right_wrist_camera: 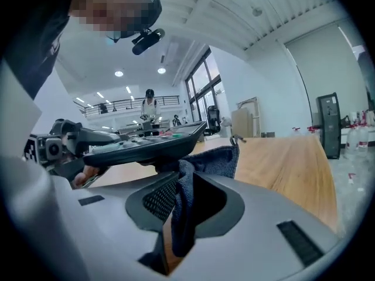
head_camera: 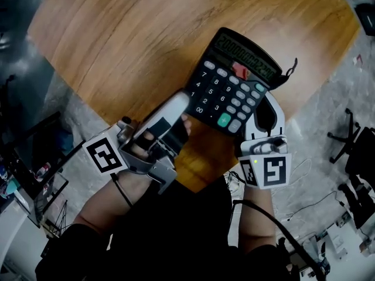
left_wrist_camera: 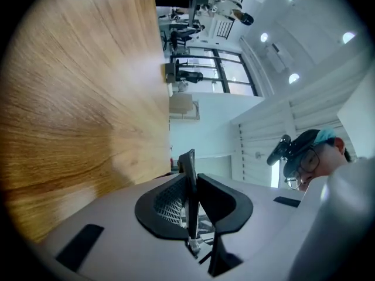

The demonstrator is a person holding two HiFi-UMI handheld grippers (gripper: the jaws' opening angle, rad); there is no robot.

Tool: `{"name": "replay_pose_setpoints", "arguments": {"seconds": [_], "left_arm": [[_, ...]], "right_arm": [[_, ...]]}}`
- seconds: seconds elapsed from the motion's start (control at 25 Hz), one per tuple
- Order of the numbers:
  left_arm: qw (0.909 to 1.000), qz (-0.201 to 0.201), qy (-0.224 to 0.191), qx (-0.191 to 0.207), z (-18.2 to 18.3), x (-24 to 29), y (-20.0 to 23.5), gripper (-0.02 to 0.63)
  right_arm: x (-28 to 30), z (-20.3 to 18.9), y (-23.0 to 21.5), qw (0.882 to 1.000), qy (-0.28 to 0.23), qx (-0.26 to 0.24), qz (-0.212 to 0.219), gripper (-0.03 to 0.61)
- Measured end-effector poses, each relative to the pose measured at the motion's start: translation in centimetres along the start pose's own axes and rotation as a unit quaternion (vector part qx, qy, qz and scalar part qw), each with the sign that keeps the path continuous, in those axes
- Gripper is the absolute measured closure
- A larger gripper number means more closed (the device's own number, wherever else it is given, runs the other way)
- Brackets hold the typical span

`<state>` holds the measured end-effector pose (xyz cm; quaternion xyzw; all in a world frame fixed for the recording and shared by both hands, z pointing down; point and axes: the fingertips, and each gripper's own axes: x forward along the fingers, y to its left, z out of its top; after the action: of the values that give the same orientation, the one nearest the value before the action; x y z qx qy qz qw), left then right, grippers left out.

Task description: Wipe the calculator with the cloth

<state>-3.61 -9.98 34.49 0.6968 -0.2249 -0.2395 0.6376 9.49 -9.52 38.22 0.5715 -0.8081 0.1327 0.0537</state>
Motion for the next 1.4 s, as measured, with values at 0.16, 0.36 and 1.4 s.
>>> {"name": "replay_pose_setpoints", "arguments": {"seconds": [0.16, 0.36, 1.4], "left_arm": [[0.9999, 0.004, -0.014, -0.001, 0.8, 0.0, 0.5, 0.548], [0.9996, 0.012, -0.024, 0.0, 0.9, -0.2, 0.8, 0.548], [0.988, 0.105, -0.099, 0.055, 2.7, -1.5, 7.6, 0.548]], "right_arm": [[-0.5, -0.8, 4.5, 0.998, -0.004, -0.012, 0.069, 0.506], [-2.4, -2.2, 10.2, 0.987, 0.005, 0.002, 0.16, 0.506], [-2.0, -3.8, -6.6, 0.98, 0.108, 0.026, -0.167, 0.506]]}}
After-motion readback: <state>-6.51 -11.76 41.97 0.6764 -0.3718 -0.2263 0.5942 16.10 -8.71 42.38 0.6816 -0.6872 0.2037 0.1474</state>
